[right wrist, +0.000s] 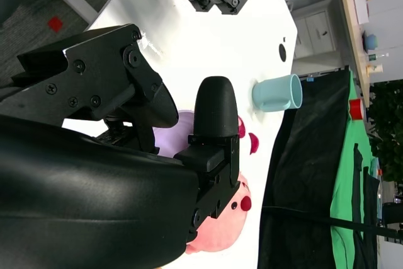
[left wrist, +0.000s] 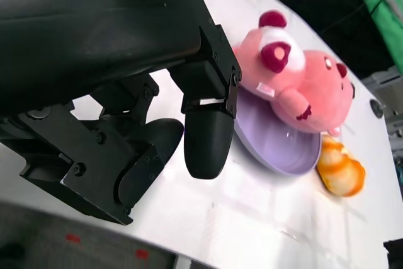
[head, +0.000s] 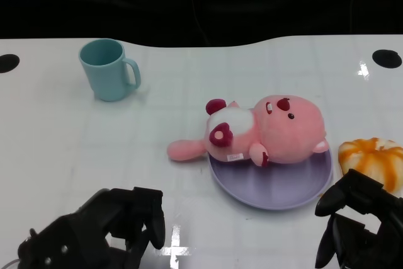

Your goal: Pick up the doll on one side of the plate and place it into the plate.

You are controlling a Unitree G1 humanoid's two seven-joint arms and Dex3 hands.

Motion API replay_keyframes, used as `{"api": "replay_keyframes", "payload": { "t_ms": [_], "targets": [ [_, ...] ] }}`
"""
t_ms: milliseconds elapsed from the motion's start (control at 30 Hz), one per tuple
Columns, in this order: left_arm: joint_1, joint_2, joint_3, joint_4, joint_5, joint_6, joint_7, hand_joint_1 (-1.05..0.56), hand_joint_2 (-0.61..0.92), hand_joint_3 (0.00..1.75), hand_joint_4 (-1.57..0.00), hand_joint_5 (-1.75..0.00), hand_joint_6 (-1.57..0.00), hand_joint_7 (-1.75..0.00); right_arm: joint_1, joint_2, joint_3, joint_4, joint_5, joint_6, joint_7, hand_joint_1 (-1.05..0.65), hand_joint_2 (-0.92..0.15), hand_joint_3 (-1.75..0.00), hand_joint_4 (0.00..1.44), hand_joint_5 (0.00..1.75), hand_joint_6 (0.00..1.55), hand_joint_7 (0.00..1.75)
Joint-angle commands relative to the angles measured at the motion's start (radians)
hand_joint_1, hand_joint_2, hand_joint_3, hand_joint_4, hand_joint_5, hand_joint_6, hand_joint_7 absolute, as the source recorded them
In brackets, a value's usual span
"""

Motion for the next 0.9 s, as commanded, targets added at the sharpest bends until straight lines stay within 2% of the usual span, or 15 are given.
{"api": "replay_keyframes", "payload": {
  "t_ms": [33, 567, 900],
  "targets": [
    [-0.006, 0.016, 0.012, -0.013, -0.026, 0.05, -0.027, -0.01, 0.36, 1.5, -0.88, -1.75, -0.8, -1.71, 0.009, -0.01, 0.004, -0.002, -0.013, -0.02, -0.001, -0.03, -0.7, -1.25, 0.64, 1.75, 0.4, 1.75],
    [-0.001, 0.003, 0.008, -0.022, -0.049, 0.08, -0.034, 0.01, 0.39, 1.49, -0.87, -1.75, -0.78, -1.69, 0.027, -0.01, -0.002, 0.004, -0.021, -0.049, 0.013, -0.03, -0.72, -1.2, 0.64, 1.75, 0.4, 1.75],
    [-0.004, -0.016, 0.021, -0.038, -0.135, 0.148, -0.042, -0.04, 0.34, 1.48, -0.82, -1.75, -0.81, -1.6, 0.024, -0.01, -0.001, 0.01, -0.024, -0.056, 0.019, -0.02, -0.74, -1.2, 0.64, 1.75, 0.4, 1.75]
  ]
}}
